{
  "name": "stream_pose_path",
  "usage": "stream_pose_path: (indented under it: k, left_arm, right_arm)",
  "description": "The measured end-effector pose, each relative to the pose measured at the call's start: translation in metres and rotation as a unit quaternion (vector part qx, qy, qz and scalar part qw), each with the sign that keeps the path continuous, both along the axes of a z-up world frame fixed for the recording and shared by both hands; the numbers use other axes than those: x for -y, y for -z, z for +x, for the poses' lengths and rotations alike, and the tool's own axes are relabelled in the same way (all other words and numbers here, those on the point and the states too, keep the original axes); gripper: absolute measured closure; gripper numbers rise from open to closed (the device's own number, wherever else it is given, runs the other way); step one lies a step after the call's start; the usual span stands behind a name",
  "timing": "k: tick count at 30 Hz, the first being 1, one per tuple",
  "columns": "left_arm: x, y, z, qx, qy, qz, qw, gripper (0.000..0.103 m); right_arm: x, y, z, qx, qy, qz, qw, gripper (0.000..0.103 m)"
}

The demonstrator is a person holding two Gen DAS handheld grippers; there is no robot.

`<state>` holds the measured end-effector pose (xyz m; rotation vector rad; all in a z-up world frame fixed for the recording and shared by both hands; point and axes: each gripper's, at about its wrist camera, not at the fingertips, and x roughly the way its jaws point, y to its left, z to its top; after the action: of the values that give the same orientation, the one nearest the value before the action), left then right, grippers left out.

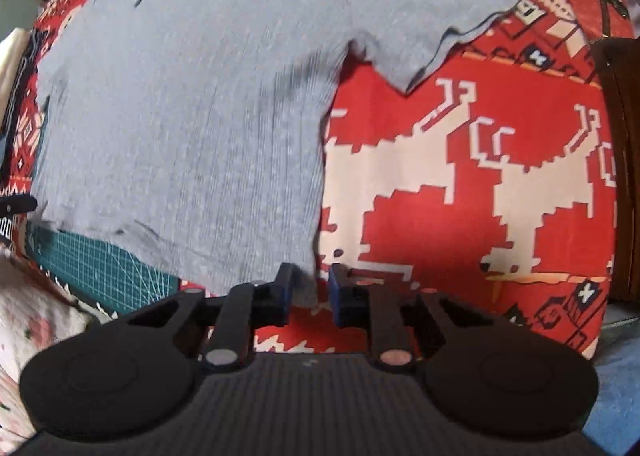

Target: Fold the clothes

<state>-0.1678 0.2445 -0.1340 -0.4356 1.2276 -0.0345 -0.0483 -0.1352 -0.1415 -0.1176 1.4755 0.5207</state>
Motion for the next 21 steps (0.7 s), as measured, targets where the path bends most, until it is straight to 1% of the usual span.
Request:
stream_pose_path:
  k: [1,2,3,6,10,14,16,19,21]
  left_arm:
    - [0.001,0.0,0.001,0.001,0.003,0.003,1.0,0.068]
    - [0.002,0.002,0.001,-0.002,0.006,0.0,1.0,0.086]
    - [0.002,0.004,0.001,-0.004,0.008,-0.002,1.0,0.099]
    - [0.002,0.004,-0.001,-0.006,0.013,0.01,0.9998,0.099]
    - [-0.003,-0.007,-0.004,-0.004,0.022,0.037,0.9991,0.1]
    - [-0.01,-0.017,-0.004,0.001,0.023,0.05,0.9985,0.1]
    - [-0.01,-0.015,-0.004,-0.005,0.025,0.058,0.998,0.1]
    - [-0.01,-0.005,-0.006,-0.02,0.03,0.072,0.9967,0.1]
    - [-0.009,-0.002,-0.007,-0.021,0.029,0.073,0.9967,0.099]
  right_arm:
    - [0.0,0.001,-0.001,0.0,-0.003,0.0,1.0,0.096]
    - [-0.001,0.001,-0.002,-0.001,-0.007,0.001,1.0,0.099]
    - [-0.001,0.002,-0.003,-0.001,-0.01,0.001,1.0,0.1]
    - [-0.002,0.0,-0.006,-0.001,-0.017,-0.001,1.0,0.101]
    - [0.002,-0.007,-0.011,-0.001,-0.029,-0.014,0.999,0.101]
    - [0.007,-0.01,-0.011,-0.006,-0.034,-0.018,0.999,0.102]
    - [0.012,-0.015,-0.009,-0.01,-0.031,-0.019,0.999,0.102]
    - [0.016,-0.013,-0.007,-0.018,-0.031,-0.022,0.999,0.102]
    - [0.019,-0.012,-0.007,-0.021,-0.032,-0.021,0.999,0.102]
